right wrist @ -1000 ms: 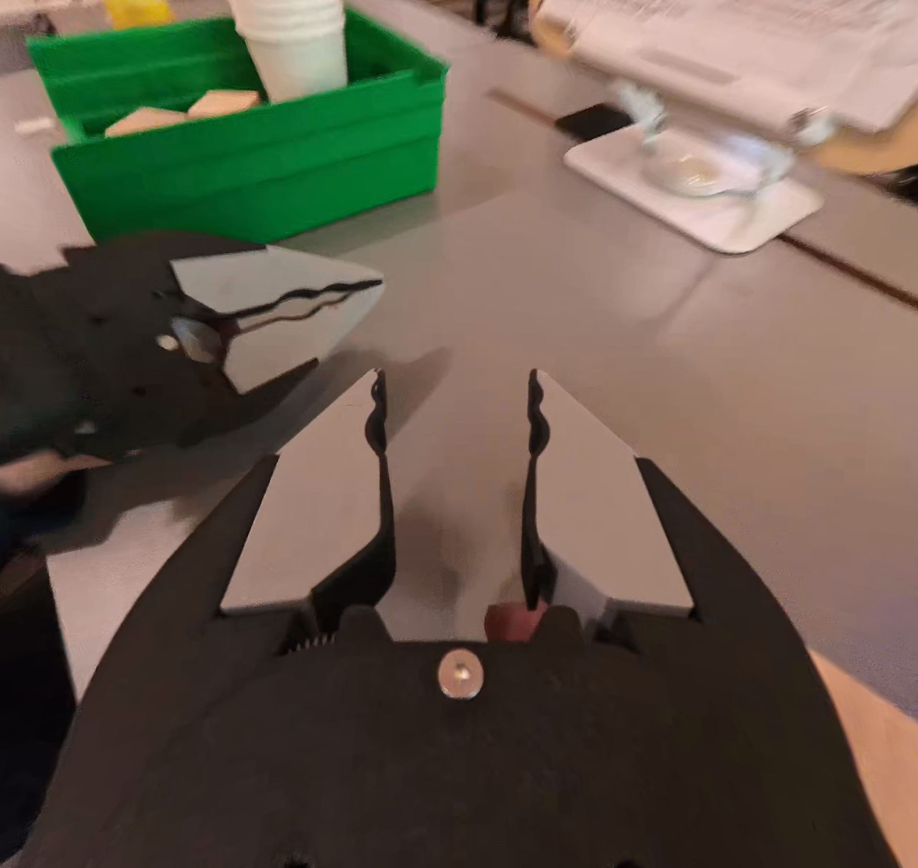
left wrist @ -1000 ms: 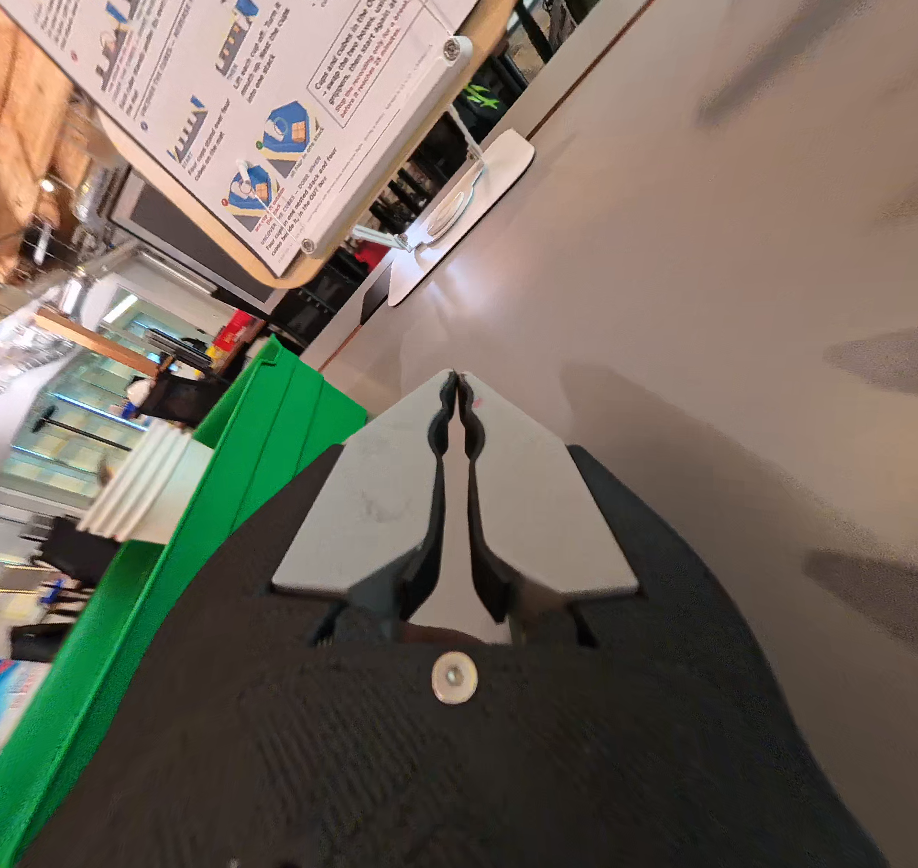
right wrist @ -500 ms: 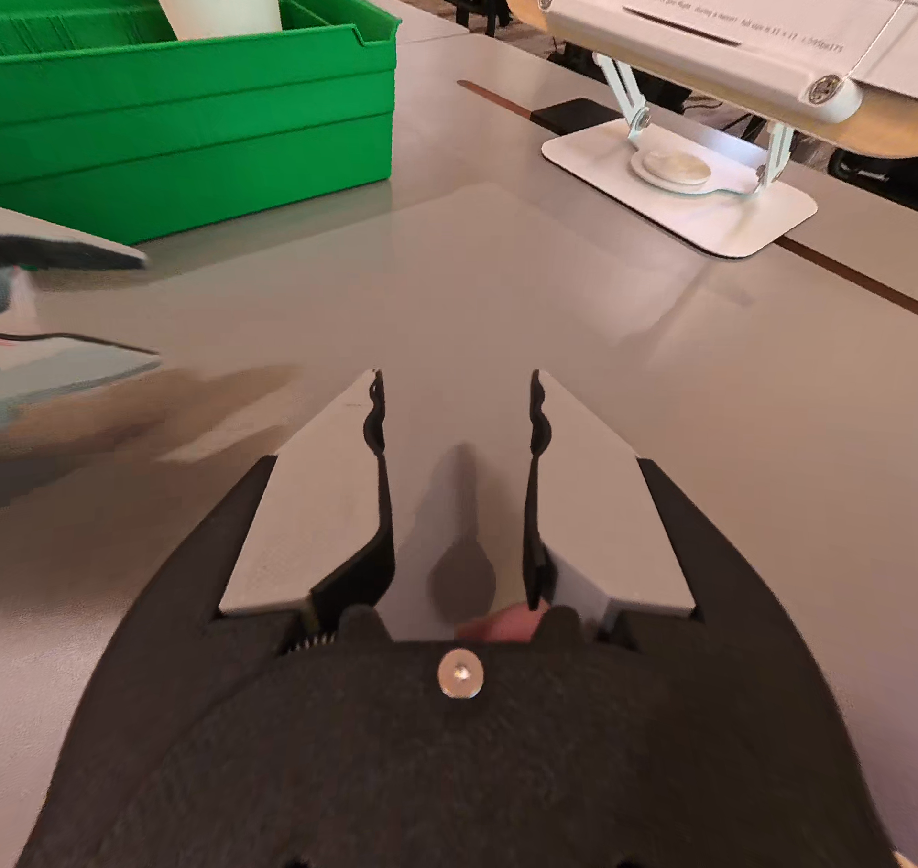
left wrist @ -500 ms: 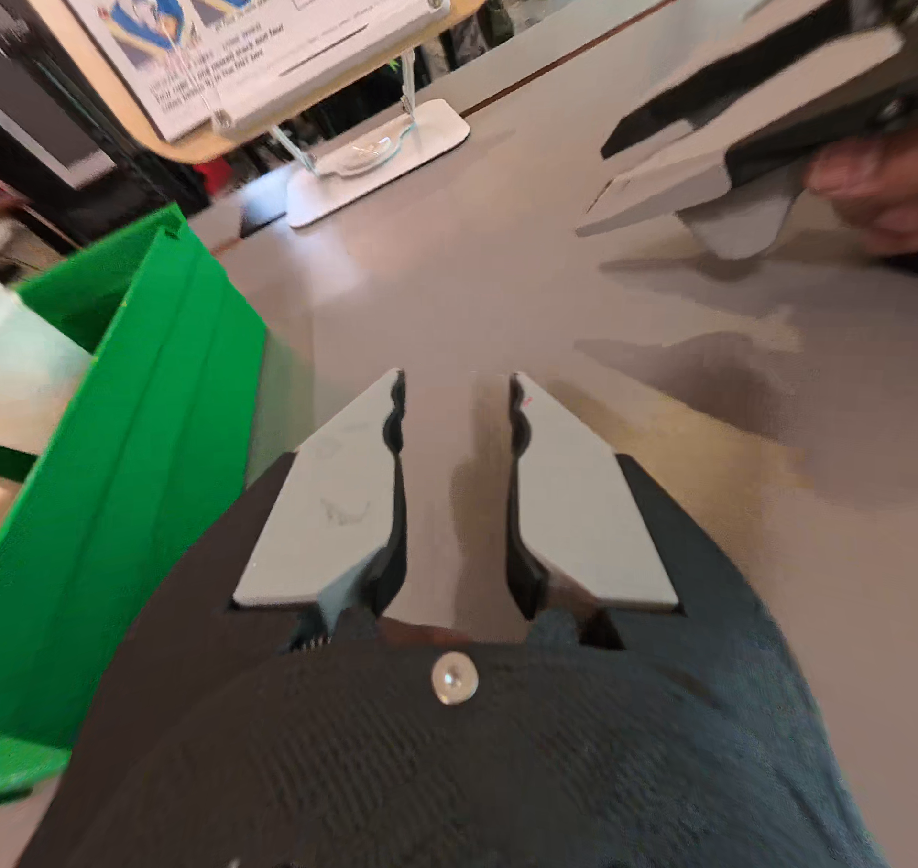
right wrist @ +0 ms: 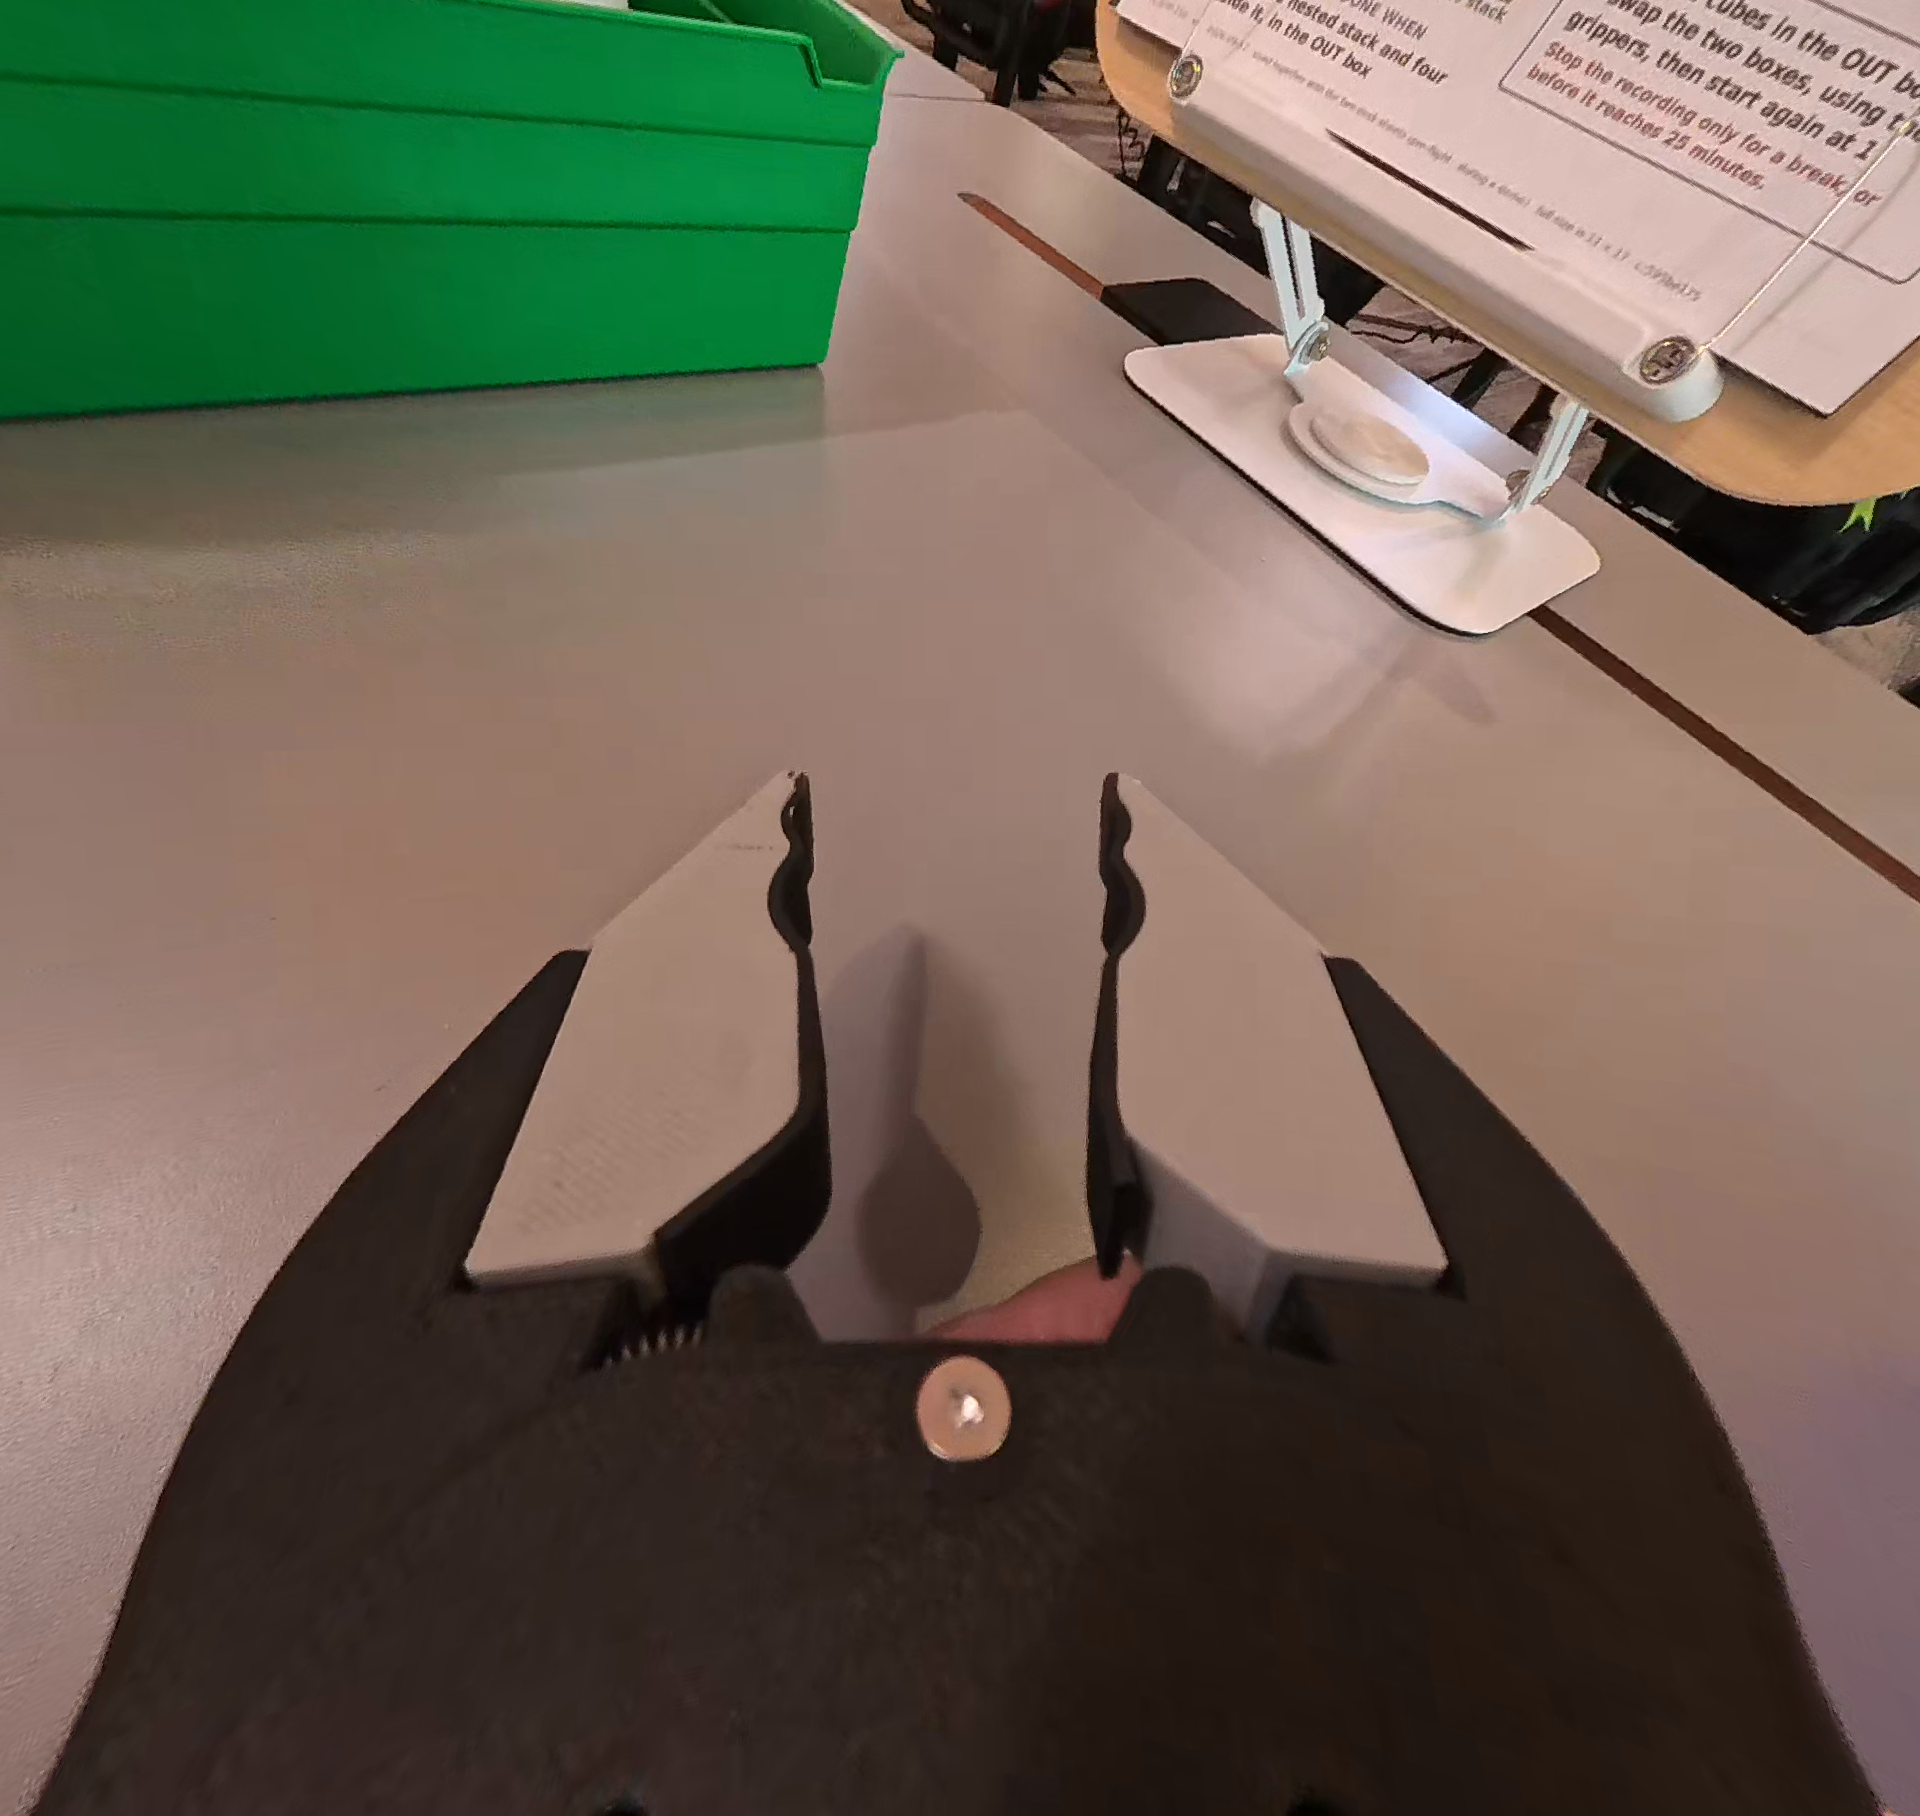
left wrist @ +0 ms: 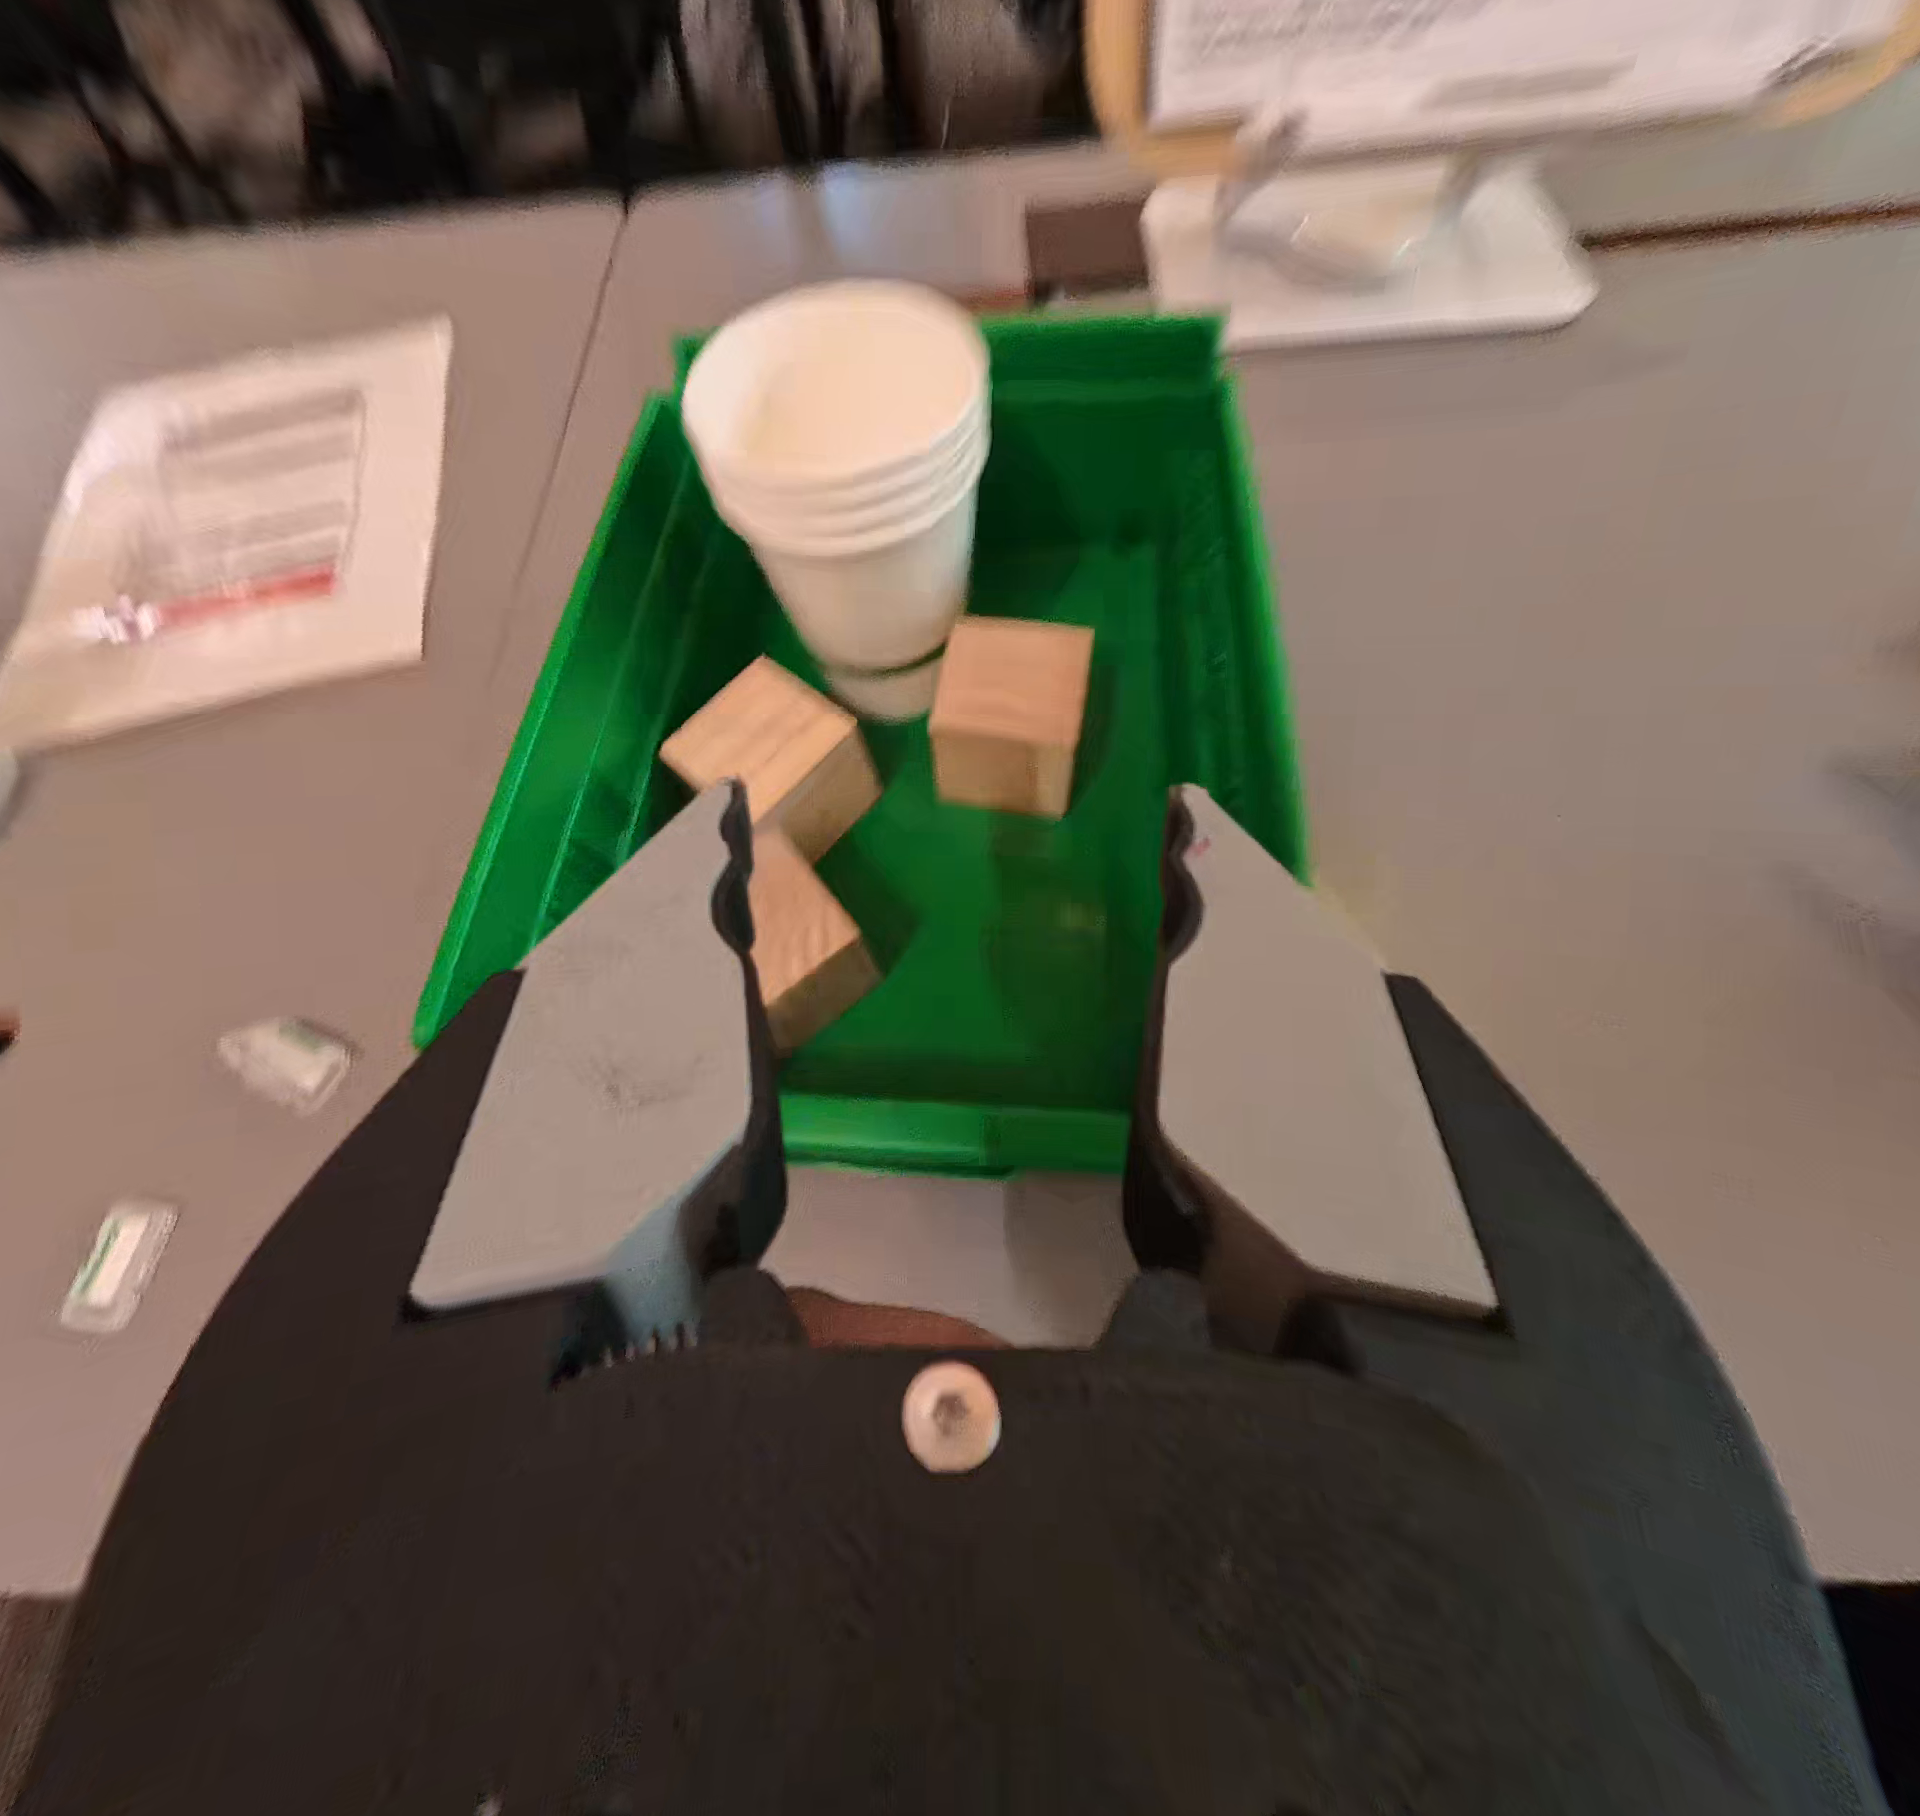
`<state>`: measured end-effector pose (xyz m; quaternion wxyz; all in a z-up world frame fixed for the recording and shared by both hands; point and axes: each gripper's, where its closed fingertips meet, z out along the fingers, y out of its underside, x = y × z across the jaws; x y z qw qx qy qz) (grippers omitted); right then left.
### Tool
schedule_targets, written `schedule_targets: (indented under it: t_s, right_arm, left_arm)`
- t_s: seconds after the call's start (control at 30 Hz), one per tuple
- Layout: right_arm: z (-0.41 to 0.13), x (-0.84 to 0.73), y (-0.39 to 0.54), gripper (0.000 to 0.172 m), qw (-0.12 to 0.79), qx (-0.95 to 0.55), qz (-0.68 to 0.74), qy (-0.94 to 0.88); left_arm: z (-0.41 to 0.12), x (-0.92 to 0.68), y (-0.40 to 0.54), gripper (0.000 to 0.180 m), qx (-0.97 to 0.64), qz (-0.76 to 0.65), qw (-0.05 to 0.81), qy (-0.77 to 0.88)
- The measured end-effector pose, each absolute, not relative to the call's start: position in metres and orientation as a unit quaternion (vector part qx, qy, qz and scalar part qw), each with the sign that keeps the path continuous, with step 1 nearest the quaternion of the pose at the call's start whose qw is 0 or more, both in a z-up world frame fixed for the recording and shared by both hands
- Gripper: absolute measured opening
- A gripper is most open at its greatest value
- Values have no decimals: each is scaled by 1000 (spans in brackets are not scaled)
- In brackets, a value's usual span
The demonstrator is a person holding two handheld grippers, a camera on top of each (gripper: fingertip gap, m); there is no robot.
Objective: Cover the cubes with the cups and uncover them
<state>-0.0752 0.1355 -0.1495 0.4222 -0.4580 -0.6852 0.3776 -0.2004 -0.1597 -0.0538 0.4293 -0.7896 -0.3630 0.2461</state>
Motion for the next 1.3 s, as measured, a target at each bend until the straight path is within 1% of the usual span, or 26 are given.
schedule_targets:
  t_s: [0.07, 0.13, 0.33, 0.47, 0.53, 0.57, 0.67, 0.8, 0.9, 1.03, 1.07, 1.17, 1.27, 1.3]
  right_arm:
    - [-152, -76, 135, 54, 418, -461, 372, -689]
    - [-154, -77, 136, 54, 414, -464, 370, -691]
    - [-149, -76, 140, 54, 419, -467, 383, -678]
    - [-148, -76, 142, 54, 420, -469, 386, -674]
    - [-147, -76, 143, 53, 426, -466, 384, -674]
    - [-147, -75, 143, 53, 429, -464, 383, -674]
    - [-146, -75, 142, 53, 441, -455, 372, -678]
    - [-147, -74, 139, 53, 454, -440, 358, -687]
    - [-146, -74, 138, 52, 461, -433, 353, -689]
    - [-146, -73, 138, 52, 465, -430, 352, -690]
    - [-145, -73, 138, 52, 464, -431, 352, -689]
    - [-146, -74, 138, 52, 463, -432, 352, -689]
    - [-146, -74, 138, 52, 464, -432, 351, -689]
    - [-146, -74, 138, 52, 465, -431, 351, -689]
  left_arm:
    - [-81, -215, -173, 80, -813, 217, 378, -385]
    - [-104, -228, -186, 80, -828, 221, 329, -397]
    - [-159, -247, -196, 73, -856, 202, 228, -417]
    - [-164, -261, -202, 72, -859, 256, 183, -405]
    - [-165, -266, -206, 67, -859, 280, 167, -394]
    - [-165, -269, -208, 66, -857, 288, 166, -395]
    - [-166, -269, -208, 70, -856, 283, 163, -400]
    - [-166, -266, -212, 69, -861, 267, 157, -404]
    - [-167, -262, -217, 76, -866, 248, 155, -407]
    - [-176, -247, -224, 73, -888, 210, 105, -396]
    - [-176, -248, -227, 74, -885, 212, 106, -401]
    - [-178, -248, -224, 66, -876, 186, 138, -423]
    - [-178, -253, -215, 79, -855, 157, 191, -456]
    - [-178, -255, -213, 79, -847, 153, 206, -465]
